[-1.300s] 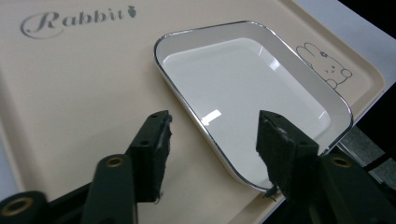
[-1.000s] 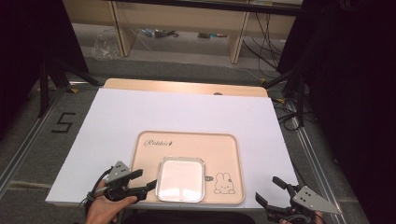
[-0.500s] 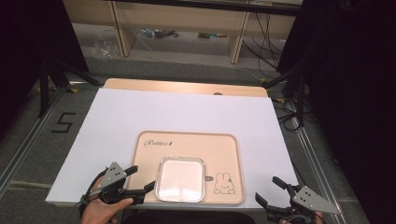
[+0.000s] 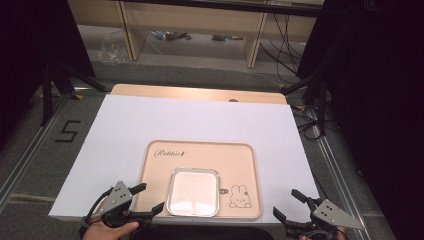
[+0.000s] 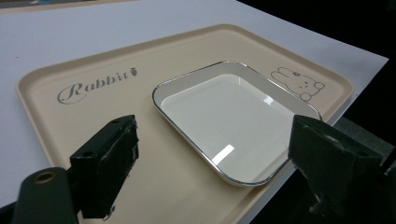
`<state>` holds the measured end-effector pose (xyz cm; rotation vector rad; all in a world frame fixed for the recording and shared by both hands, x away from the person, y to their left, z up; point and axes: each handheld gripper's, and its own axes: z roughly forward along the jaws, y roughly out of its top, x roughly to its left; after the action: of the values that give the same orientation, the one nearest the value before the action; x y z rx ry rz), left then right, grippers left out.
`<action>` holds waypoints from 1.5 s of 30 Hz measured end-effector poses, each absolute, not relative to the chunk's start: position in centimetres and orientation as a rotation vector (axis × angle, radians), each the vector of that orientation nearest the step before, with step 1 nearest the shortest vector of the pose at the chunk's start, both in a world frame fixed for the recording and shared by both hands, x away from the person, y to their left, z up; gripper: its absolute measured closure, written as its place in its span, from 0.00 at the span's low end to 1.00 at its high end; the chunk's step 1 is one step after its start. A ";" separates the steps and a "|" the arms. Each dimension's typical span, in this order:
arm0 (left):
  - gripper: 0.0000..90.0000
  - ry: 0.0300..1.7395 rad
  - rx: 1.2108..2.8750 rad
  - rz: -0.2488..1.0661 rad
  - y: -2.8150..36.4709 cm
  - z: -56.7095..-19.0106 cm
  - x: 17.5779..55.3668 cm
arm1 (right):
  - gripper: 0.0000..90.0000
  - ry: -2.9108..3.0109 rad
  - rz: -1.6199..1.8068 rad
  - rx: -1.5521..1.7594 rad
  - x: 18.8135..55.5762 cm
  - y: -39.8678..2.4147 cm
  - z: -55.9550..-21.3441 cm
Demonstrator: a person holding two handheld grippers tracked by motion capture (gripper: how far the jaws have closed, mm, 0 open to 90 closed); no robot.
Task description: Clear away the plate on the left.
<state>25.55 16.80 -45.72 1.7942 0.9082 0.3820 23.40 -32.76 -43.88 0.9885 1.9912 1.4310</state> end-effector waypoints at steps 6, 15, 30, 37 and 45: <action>0.17 0.867 1.797 0.381 16.4 -45.6 24.8 | 0.17 1.978 1.459 0.989 23.5 -32.6 -44.0; 0.17 0.838 1.821 0.408 16.0 -45.4 23.7 | 0.17 2.007 1.452 1.005 23.3 -32.6 -43.9; 0.17 0.876 1.789 0.413 16.5 -45.4 22.6 | 0.17 2.027 1.460 1.005 23.3 -32.5 -43.9; 0.17 0.887 1.776 0.413 16.6 -45.4 22.2 | 0.17 2.029 1.446 0.998 23.2 -32.5 -43.8; 0.17 0.895 1.778 0.415 16.8 -45.5 22.3 | 0.17 2.017 1.417 0.996 23.2 -32.6 -43.7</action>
<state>22.29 16.84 -45.45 1.7777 0.8952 0.4149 23.18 -32.65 -43.74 0.9958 2.0165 1.4166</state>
